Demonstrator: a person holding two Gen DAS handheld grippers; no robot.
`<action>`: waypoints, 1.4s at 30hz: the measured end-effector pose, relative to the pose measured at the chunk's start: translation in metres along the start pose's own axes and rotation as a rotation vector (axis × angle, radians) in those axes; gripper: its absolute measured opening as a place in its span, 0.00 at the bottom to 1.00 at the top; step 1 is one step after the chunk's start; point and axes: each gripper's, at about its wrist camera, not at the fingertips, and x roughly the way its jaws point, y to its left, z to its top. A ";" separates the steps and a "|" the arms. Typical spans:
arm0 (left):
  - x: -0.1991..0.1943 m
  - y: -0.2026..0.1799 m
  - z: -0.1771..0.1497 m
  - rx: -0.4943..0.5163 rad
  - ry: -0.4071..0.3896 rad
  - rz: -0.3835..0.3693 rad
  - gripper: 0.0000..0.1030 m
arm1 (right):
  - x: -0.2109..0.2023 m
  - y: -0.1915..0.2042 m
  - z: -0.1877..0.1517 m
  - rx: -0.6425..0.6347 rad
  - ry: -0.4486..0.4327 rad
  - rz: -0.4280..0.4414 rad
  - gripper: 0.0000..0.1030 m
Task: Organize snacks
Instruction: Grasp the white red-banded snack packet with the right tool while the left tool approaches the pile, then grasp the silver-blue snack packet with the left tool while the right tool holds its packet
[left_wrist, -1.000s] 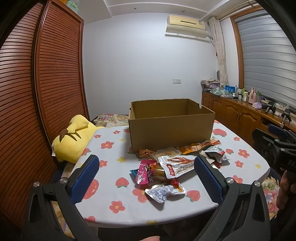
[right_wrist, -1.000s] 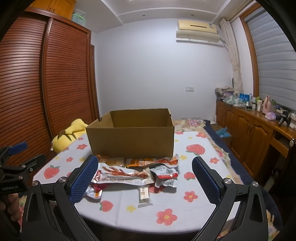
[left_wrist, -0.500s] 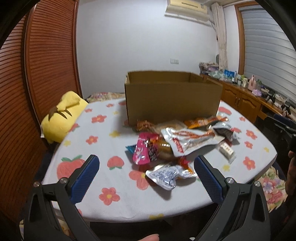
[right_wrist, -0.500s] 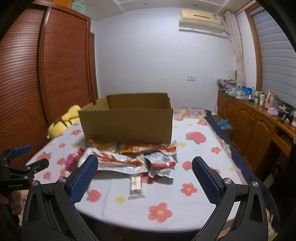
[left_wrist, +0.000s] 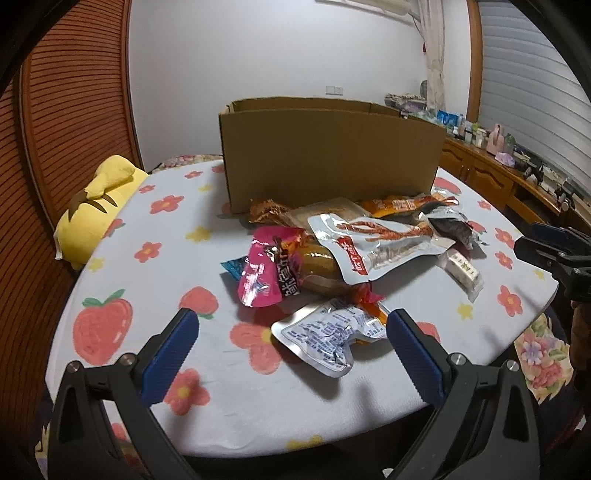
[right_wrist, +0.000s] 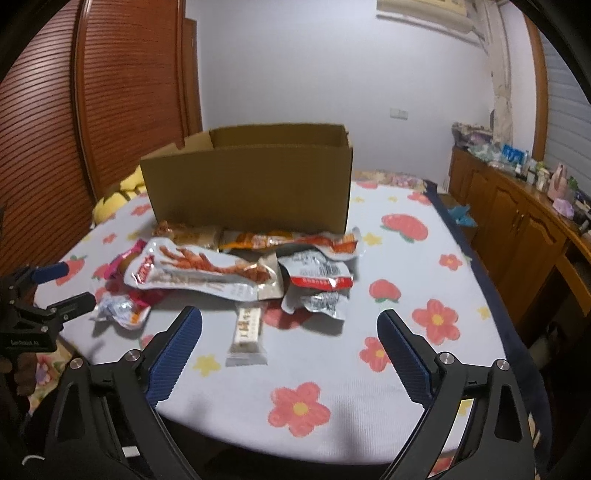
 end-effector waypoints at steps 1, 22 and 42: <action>0.002 0.000 0.000 -0.001 0.007 -0.003 0.99 | 0.002 -0.001 0.000 -0.001 0.007 0.002 0.95; 0.039 -0.006 0.002 -0.009 0.118 -0.060 0.92 | 0.081 -0.033 0.038 0.048 0.180 0.080 0.85; 0.046 -0.005 0.007 -0.020 0.161 -0.125 0.85 | 0.129 -0.035 0.054 -0.013 0.349 0.126 0.65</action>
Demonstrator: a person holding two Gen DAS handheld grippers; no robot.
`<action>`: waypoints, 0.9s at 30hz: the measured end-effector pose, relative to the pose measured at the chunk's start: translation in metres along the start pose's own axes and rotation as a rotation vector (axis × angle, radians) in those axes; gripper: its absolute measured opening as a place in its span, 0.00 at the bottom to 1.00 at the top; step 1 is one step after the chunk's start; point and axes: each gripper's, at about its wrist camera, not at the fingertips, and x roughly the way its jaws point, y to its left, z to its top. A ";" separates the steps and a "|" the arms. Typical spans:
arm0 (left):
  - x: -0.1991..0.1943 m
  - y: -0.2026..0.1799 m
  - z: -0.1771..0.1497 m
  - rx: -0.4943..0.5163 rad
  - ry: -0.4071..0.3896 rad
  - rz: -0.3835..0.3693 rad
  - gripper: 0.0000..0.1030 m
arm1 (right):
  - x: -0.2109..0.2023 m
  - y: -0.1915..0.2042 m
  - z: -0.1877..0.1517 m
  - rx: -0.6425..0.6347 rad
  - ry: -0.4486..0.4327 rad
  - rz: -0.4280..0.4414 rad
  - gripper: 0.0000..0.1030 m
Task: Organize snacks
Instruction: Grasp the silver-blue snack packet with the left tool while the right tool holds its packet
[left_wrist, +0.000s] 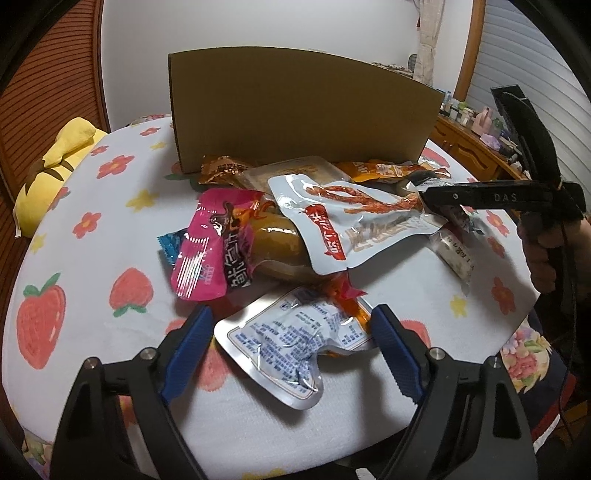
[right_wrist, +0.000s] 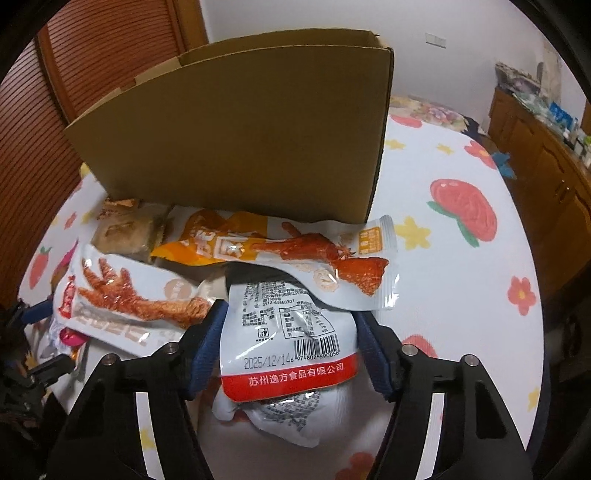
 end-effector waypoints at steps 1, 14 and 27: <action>0.000 0.000 0.000 0.001 0.001 0.000 0.85 | -0.001 0.001 -0.001 -0.011 0.003 -0.003 0.64; -0.003 0.000 -0.002 -0.003 0.003 -0.020 0.84 | -0.030 0.005 -0.030 -0.016 -0.080 0.001 0.62; 0.006 -0.013 -0.002 0.047 0.001 0.061 0.88 | -0.041 0.016 -0.062 -0.028 -0.164 -0.071 0.62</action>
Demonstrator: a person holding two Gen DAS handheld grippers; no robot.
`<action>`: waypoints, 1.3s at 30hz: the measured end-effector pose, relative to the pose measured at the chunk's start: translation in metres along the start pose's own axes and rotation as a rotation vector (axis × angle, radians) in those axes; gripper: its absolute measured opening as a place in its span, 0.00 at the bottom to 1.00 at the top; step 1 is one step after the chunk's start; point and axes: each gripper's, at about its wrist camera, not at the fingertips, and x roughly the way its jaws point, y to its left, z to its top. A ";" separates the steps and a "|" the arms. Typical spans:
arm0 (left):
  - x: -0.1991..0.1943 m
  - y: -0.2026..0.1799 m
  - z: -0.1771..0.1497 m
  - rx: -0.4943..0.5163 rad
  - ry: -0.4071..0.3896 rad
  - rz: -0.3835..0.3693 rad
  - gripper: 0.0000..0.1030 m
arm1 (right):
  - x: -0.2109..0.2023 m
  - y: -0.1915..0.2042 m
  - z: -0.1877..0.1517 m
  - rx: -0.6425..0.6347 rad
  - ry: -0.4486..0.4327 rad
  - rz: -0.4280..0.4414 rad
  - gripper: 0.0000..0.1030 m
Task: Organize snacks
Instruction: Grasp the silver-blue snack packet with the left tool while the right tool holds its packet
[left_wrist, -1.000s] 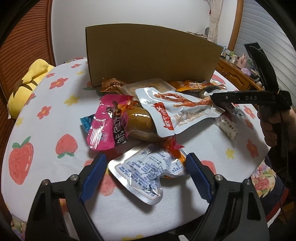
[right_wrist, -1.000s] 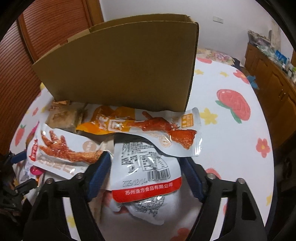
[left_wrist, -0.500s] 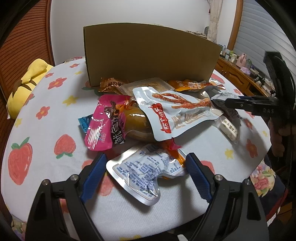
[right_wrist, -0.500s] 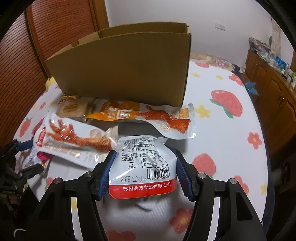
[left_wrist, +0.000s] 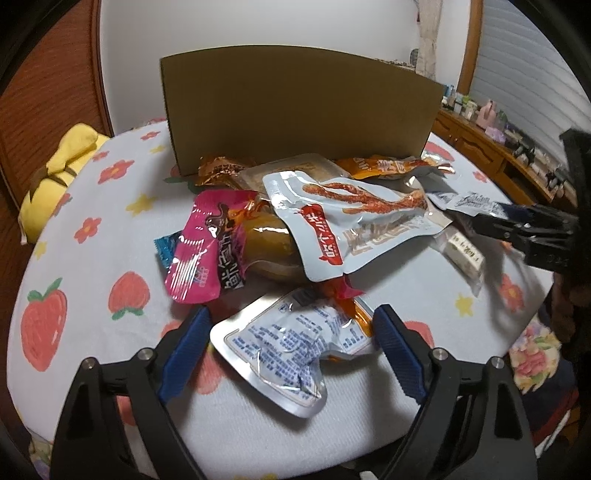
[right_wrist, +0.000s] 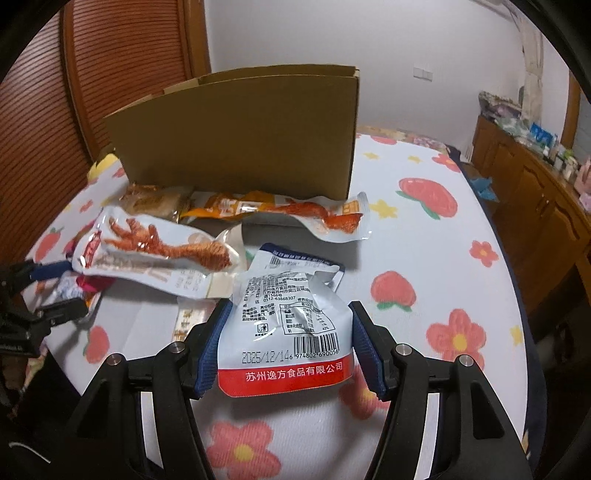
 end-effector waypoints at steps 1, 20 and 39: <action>0.001 -0.003 0.000 0.022 0.001 0.016 0.88 | -0.001 0.002 -0.001 -0.002 -0.003 0.004 0.62; -0.027 0.012 -0.021 0.008 -0.082 -0.003 0.52 | -0.005 0.014 -0.006 -0.030 -0.018 0.015 0.63; -0.026 0.012 -0.031 0.021 -0.124 -0.035 0.40 | -0.007 0.015 -0.008 -0.029 -0.022 0.017 0.63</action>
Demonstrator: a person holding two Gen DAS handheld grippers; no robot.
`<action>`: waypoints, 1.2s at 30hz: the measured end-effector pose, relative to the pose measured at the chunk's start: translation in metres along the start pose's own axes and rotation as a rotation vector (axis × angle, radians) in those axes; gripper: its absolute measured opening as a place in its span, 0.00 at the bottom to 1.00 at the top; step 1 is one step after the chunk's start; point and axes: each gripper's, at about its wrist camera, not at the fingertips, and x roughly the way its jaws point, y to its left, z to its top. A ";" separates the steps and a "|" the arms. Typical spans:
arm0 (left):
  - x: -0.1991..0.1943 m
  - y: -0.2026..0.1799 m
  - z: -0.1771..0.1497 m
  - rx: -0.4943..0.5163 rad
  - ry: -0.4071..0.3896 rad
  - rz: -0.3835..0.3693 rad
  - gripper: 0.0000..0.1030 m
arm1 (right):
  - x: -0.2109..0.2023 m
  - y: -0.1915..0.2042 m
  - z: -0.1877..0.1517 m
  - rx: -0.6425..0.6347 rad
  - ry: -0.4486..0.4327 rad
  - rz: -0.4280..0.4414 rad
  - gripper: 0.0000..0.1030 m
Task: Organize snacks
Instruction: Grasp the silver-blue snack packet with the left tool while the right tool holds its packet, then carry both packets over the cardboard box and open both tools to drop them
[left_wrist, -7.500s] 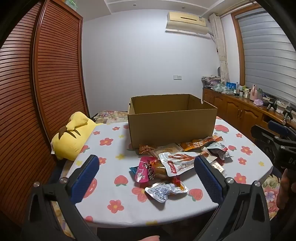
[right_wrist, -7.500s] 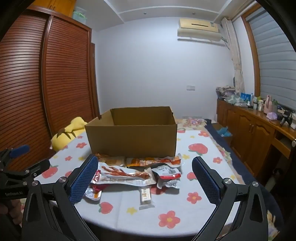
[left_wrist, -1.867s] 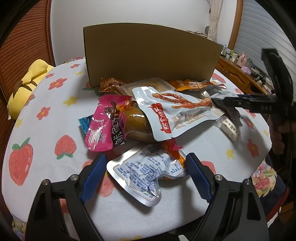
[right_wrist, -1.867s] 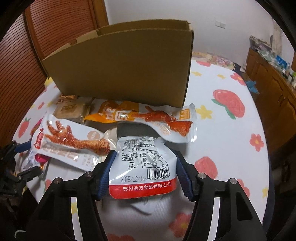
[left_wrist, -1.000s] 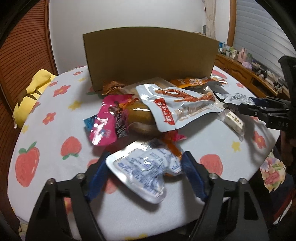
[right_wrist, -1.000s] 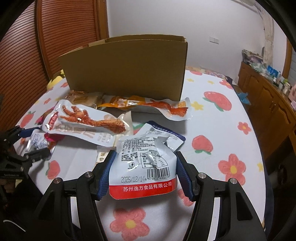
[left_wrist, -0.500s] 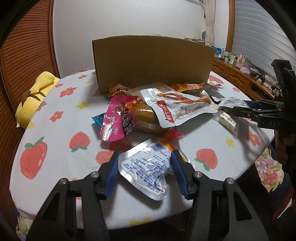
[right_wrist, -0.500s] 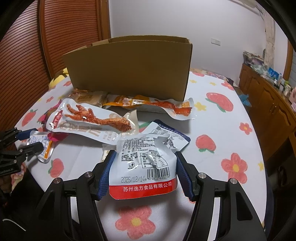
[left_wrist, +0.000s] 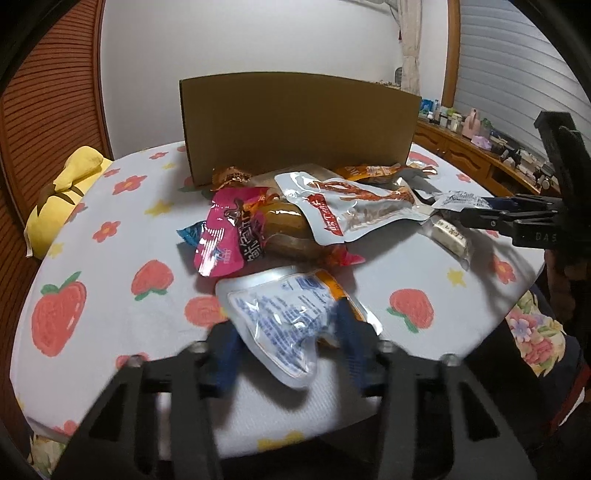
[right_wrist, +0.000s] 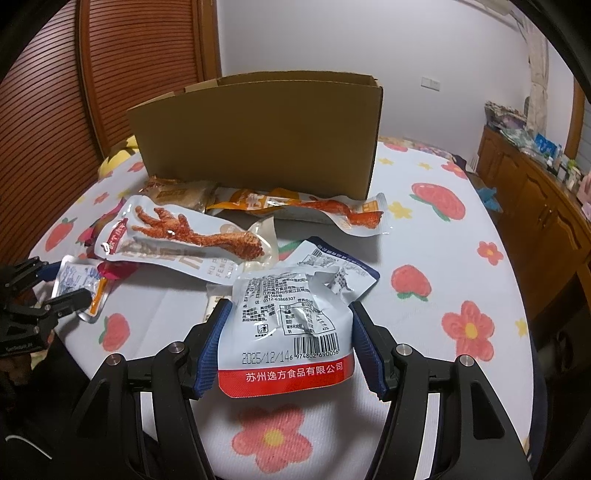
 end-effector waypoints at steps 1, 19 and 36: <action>-0.001 0.001 0.000 -0.008 -0.002 -0.008 0.39 | 0.000 0.000 0.000 0.000 0.001 0.000 0.63; -0.035 0.011 0.009 -0.076 -0.085 -0.037 0.20 | -0.008 0.004 0.001 0.000 -0.028 0.000 0.63; -0.063 0.012 0.035 -0.062 -0.153 -0.034 0.20 | -0.030 0.015 0.016 -0.021 -0.089 0.018 0.63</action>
